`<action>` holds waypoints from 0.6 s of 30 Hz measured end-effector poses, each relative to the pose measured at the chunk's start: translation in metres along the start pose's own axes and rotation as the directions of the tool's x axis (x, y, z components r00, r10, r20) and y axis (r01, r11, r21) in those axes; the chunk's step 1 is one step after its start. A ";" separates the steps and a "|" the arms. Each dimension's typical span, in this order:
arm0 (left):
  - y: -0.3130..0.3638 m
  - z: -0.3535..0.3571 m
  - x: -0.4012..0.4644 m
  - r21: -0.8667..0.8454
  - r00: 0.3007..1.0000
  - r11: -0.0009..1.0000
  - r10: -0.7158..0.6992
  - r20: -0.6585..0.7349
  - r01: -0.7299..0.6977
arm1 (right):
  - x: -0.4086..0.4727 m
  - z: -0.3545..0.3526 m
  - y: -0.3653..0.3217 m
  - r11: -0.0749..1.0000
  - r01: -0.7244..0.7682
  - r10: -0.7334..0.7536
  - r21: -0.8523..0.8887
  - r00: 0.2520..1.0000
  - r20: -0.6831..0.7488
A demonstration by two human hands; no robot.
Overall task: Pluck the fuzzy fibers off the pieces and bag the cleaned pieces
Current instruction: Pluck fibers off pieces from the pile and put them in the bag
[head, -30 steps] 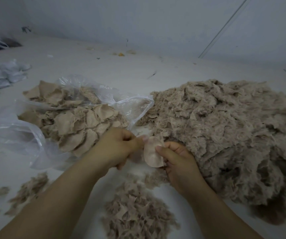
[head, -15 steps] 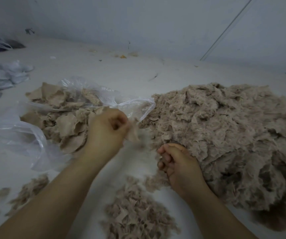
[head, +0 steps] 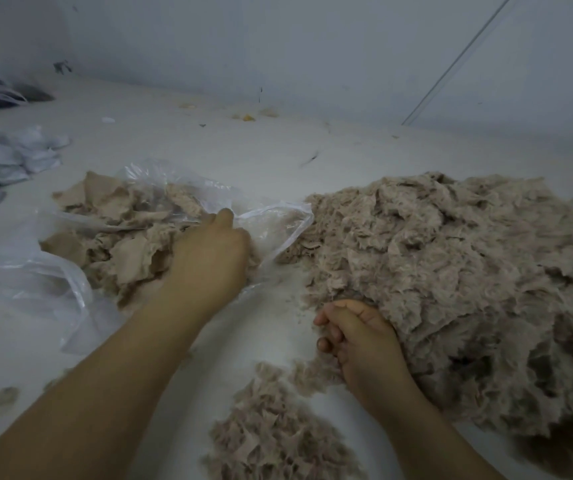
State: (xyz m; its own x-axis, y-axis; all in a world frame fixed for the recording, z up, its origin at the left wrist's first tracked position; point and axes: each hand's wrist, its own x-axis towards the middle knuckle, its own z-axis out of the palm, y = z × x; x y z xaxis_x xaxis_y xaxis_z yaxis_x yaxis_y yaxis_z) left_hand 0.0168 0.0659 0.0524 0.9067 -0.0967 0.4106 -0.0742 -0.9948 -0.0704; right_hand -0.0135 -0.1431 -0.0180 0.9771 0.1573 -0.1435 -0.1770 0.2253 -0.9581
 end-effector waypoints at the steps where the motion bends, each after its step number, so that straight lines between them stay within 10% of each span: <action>1: 0.010 -0.002 -0.001 -0.061 1.000 0.998 0.017 -0.024 -0.018 | 0.000 0.000 -0.001 1.000 -0.004 0.004 0.003 1.000 0.003; 6: 0.062 -0.002 -0.007 -0.655 0.979 0.750 0.187 0.078 -0.091 | 0.000 -0.001 -0.001 0.997 -0.013 0.013 0.079 1.000 0.001; 18: 0.071 0.009 -0.014 -0.702 0.975 0.680 0.192 -0.112 -0.215 | 0.003 0.000 0.000 0.990 -0.001 0.001 0.140 1.000 0.001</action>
State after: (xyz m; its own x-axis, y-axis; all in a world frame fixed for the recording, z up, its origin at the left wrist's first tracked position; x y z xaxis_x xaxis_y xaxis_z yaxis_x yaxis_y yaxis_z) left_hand 0.0023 -0.0029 0.0331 0.8232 -0.2894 0.4885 -0.5364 -0.6786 0.5018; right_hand -0.0105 -0.1422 -0.0183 0.9768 0.1587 -0.1438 -0.1926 0.3574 -0.9139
